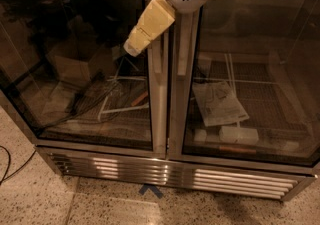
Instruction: Place blue chip bag into bottom drawer
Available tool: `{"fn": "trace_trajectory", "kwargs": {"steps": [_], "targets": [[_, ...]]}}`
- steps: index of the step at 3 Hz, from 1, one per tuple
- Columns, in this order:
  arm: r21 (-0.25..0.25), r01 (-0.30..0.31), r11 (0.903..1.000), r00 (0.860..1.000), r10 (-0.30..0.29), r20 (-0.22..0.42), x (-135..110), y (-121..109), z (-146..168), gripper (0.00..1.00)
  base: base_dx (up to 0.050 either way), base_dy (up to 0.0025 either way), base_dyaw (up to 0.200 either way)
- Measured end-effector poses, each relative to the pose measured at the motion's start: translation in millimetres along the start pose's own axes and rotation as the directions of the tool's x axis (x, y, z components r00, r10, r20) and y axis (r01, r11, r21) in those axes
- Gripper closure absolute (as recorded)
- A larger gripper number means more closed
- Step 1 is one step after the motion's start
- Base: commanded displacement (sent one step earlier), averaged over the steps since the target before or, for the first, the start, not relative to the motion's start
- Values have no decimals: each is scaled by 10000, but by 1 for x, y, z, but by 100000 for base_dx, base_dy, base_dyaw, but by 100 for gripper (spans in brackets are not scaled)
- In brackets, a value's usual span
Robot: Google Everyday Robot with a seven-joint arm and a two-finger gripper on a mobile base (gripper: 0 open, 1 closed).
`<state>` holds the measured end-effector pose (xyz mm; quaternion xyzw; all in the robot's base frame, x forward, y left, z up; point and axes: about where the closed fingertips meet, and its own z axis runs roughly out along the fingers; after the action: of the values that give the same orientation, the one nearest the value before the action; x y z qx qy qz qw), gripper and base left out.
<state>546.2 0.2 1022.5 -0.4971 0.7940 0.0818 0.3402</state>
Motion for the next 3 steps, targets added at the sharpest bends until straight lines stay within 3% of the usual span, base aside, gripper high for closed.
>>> {"fn": "trace_trajectory", "kwargs": {"steps": [3], "targets": [[0,0,10000,10000,0,0,0,0,0,59,0,0,0]]}}
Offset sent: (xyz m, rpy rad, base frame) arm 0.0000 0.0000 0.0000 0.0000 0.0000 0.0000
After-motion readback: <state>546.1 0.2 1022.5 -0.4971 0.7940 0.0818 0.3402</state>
